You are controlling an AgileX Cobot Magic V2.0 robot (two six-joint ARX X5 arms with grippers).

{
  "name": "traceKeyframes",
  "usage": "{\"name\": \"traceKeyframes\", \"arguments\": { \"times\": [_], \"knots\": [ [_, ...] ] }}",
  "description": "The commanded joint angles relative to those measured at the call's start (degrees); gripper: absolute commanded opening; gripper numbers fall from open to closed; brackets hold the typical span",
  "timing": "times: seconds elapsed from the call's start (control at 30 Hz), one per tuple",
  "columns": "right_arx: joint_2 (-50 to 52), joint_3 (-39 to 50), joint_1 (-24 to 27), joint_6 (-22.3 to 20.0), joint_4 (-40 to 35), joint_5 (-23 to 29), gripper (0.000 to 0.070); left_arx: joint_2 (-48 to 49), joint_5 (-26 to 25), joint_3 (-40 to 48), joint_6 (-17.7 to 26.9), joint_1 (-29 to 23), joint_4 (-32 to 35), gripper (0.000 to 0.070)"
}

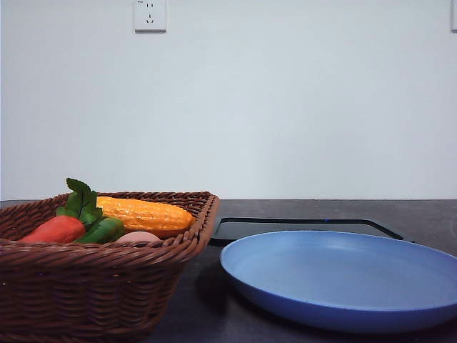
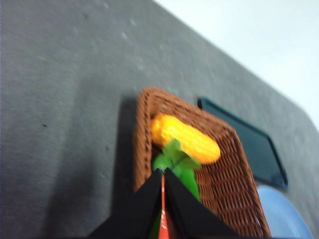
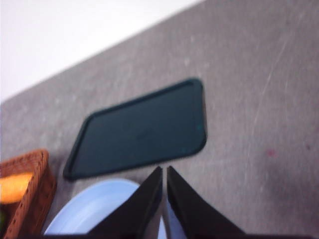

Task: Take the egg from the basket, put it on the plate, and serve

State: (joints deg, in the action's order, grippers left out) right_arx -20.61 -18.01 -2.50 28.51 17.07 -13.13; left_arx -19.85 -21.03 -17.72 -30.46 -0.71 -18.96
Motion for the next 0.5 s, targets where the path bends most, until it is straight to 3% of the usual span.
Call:
{"name": "traceKeyframes", "arguments": {
  "times": [0.0, 0.23, 0.47],
  "knots": [
    [-3.5, -3.0, 0.1, -2.3, 1.5, -1.4, 0.0000, -2.8, -2.7, -3.2, 5.1, 0.0, -0.1, 0.0000],
    [-16.6, -13.4, 0.1, -8.6, 9.8, -9.6, 0.0000, -14.8, -9.1, -13.7, 13.2, 0.6, -9.4, 0.0000],
    [-27.4, -19.9, 0.0, -16.1, 22.4, -14.5, 0.0000, -24.3, -10.8, -21.8, 20.7, 4.9, -21.5, 0.0000]
  ]
}}
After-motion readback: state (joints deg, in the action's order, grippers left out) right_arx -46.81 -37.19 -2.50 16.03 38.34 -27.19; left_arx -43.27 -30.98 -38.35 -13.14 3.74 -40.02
